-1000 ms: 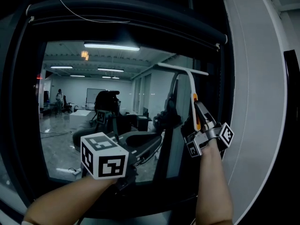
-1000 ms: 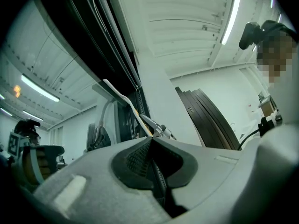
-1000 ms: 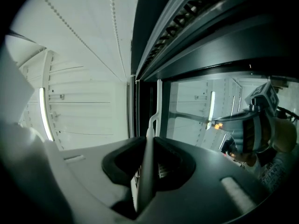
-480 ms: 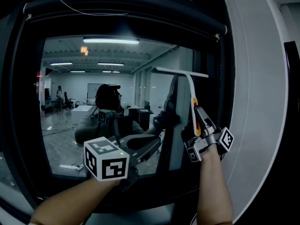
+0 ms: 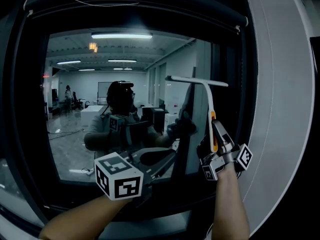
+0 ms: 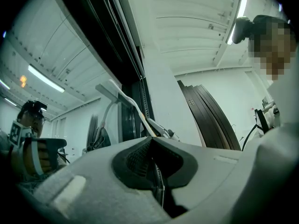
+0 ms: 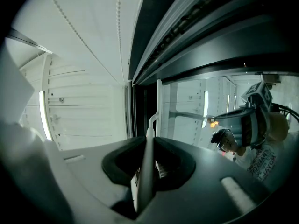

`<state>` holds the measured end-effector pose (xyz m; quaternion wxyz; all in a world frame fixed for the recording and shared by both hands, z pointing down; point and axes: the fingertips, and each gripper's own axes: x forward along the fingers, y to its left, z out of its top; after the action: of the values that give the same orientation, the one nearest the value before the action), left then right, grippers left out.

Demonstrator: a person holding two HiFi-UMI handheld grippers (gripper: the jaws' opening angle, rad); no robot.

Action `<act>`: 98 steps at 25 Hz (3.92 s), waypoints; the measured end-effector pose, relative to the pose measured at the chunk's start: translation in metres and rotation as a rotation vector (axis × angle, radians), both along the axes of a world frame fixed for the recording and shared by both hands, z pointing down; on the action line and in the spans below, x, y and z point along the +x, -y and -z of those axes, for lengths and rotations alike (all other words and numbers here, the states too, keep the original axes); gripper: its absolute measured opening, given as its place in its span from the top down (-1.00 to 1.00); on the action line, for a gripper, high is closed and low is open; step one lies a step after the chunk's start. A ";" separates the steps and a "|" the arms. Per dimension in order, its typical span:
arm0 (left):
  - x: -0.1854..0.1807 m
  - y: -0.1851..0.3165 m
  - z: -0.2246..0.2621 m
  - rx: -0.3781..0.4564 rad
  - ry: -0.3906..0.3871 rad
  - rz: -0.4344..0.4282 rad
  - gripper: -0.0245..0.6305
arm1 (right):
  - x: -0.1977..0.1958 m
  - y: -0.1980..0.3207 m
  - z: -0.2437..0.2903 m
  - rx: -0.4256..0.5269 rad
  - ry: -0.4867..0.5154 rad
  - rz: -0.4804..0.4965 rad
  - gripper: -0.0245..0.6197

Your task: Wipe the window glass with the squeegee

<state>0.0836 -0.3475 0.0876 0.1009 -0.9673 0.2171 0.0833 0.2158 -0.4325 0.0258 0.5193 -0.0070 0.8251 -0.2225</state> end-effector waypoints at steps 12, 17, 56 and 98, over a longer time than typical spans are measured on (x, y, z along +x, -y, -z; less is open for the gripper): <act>0.024 0.016 -0.019 -0.056 -0.038 -0.025 0.93 | 0.015 0.020 -0.049 -0.037 -0.004 0.005 0.73; 0.031 0.015 -0.040 -0.096 -0.043 -0.037 0.93 | 0.015 0.015 -0.080 -0.055 -0.011 0.010 0.72; 0.050 0.018 -0.169 -0.306 -0.058 -0.020 0.93 | 0.023 -0.010 -0.257 -0.258 -0.066 0.020 0.73; 0.051 0.022 -0.269 -0.475 -0.024 0.040 0.93 | 0.034 -0.035 -0.385 -0.563 -0.137 0.057 0.73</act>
<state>0.1346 -0.3698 0.3562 -0.1306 -0.9583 0.2509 0.0395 0.2498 -0.3977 0.4106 0.4335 -0.1425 0.7641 -0.4561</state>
